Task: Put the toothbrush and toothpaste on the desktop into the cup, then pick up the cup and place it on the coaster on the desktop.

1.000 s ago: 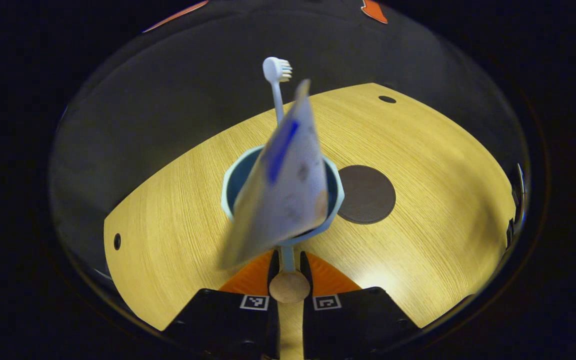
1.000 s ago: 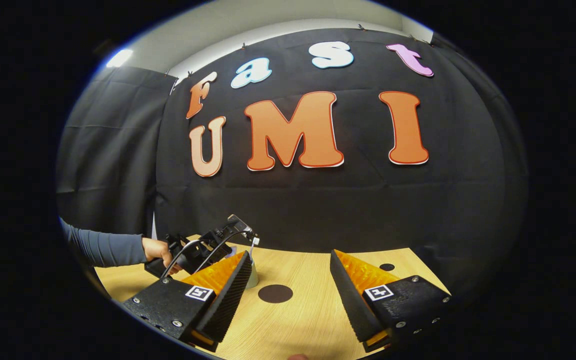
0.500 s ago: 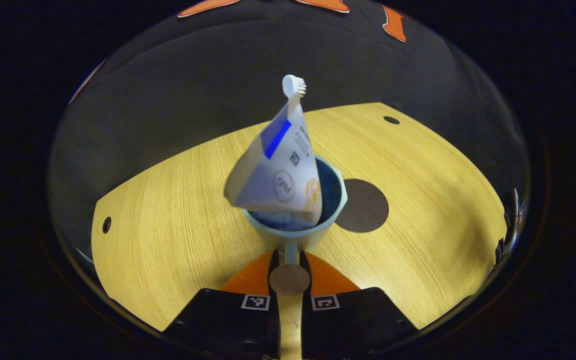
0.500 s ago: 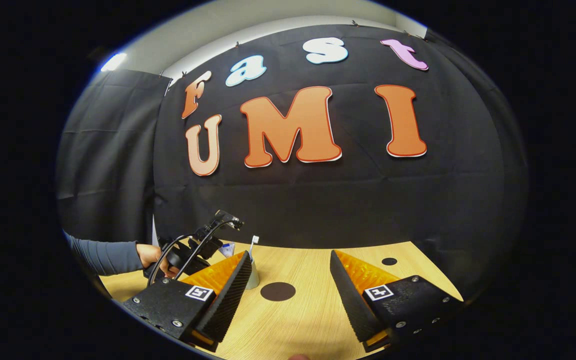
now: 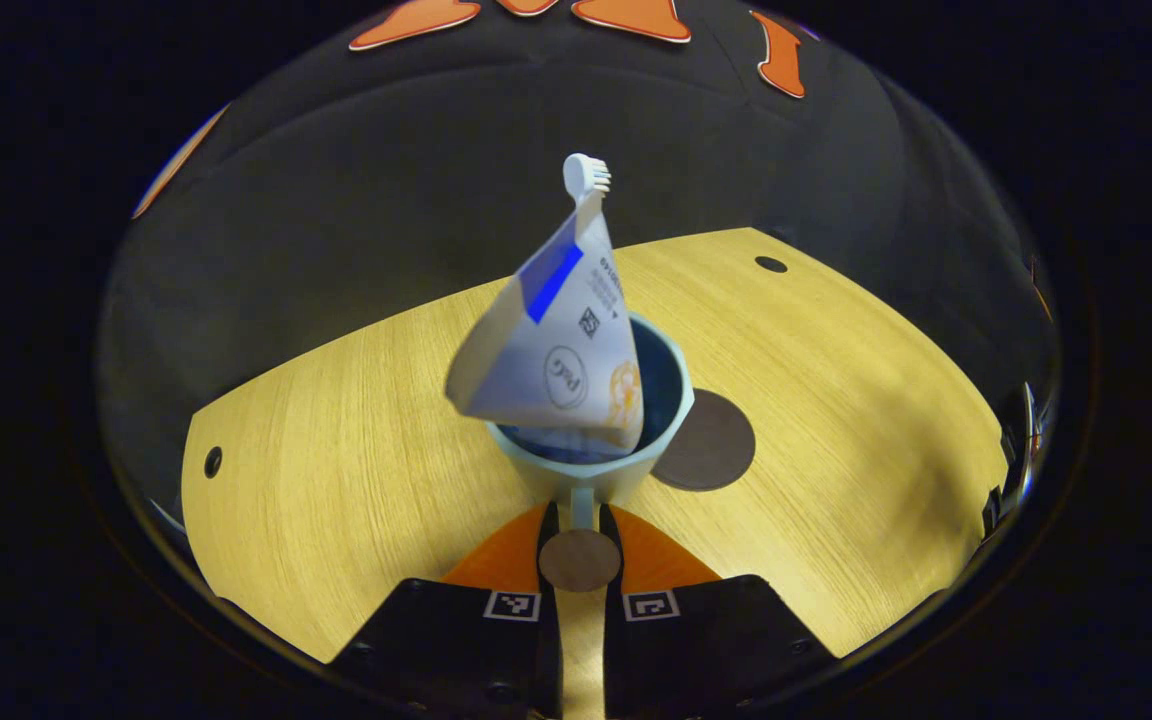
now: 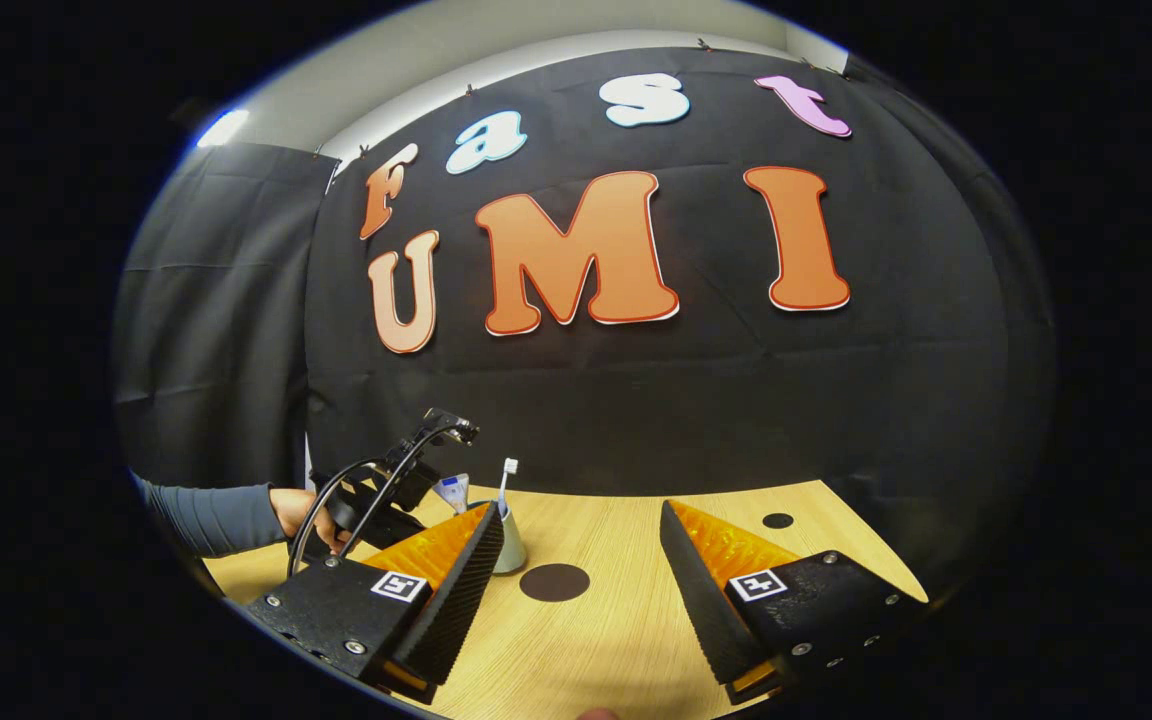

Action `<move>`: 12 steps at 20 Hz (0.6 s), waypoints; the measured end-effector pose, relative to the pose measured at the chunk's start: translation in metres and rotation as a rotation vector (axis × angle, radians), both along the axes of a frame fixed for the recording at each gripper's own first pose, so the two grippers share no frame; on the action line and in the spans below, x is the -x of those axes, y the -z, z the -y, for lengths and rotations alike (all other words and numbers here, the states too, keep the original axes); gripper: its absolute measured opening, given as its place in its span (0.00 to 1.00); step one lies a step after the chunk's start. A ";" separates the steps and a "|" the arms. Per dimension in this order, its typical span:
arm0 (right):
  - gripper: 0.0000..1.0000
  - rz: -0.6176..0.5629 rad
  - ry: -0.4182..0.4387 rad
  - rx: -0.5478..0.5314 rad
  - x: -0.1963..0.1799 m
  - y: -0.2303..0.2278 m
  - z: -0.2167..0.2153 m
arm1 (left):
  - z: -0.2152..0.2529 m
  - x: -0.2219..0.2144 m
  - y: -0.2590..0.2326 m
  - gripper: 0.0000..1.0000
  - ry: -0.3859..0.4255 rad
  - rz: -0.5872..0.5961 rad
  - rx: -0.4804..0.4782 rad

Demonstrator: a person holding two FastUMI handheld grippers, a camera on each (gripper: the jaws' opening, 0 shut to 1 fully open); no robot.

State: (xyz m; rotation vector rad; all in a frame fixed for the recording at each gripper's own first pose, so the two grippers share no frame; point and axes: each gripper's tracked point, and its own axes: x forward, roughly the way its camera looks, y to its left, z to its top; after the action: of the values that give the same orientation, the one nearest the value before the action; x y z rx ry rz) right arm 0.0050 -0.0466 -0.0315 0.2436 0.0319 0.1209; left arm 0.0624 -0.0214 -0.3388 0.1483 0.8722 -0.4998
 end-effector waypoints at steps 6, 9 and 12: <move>0.94 0.001 0.032 0.013 0.011 -0.001 0.017 | -0.001 0.003 -0.004 0.15 0.045 0.008 0.029; 0.94 -0.002 0.051 0.011 0.018 0.002 0.027 | -0.004 0.002 -0.003 0.15 0.060 -0.013 0.038; 0.94 -0.006 0.060 0.003 0.022 0.005 0.031 | -0.003 0.005 -0.004 0.15 0.064 -0.050 0.038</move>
State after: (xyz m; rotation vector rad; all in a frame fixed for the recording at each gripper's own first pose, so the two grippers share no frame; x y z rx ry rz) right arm -0.0171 -0.0781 -0.0366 0.2414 0.0308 0.0604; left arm 0.0574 -0.0184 -0.3349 0.1296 0.9081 -0.5820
